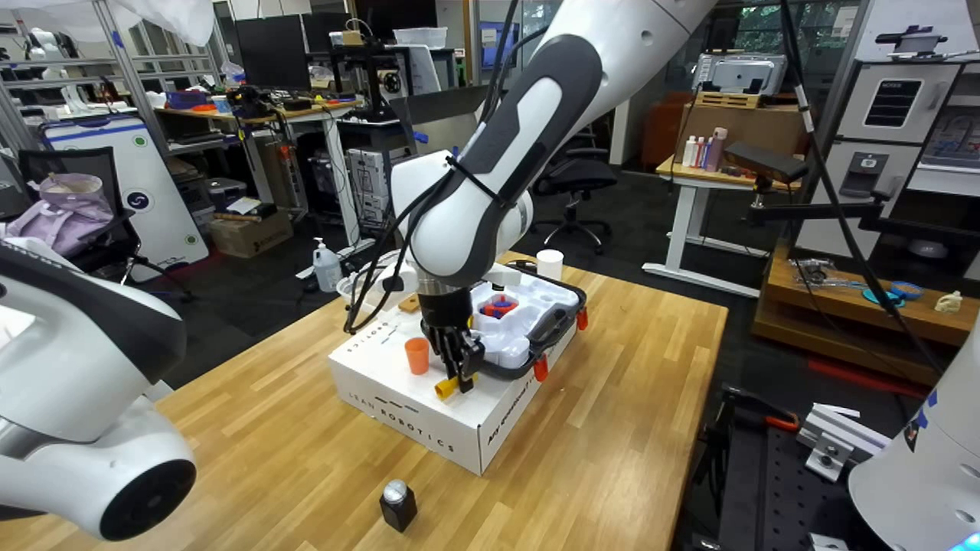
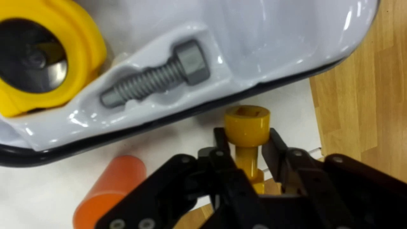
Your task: Remove the yellow object from the top of the box and put it in the tool box
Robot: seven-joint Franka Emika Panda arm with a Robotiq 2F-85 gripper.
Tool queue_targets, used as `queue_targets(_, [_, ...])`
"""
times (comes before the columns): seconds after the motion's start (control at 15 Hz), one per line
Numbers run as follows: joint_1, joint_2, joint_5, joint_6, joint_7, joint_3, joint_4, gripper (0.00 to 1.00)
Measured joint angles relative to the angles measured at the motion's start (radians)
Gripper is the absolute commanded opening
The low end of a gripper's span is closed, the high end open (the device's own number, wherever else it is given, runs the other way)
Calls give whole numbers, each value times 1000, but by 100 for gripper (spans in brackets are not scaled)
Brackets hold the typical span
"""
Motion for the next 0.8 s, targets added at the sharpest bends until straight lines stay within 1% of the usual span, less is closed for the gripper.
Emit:
queue_targets(0.47, [-3,-86,18,-3,44,-1,5,8])
queue_targets(0.8, [-3,-150,-17,-3,44,-22,-8,8])
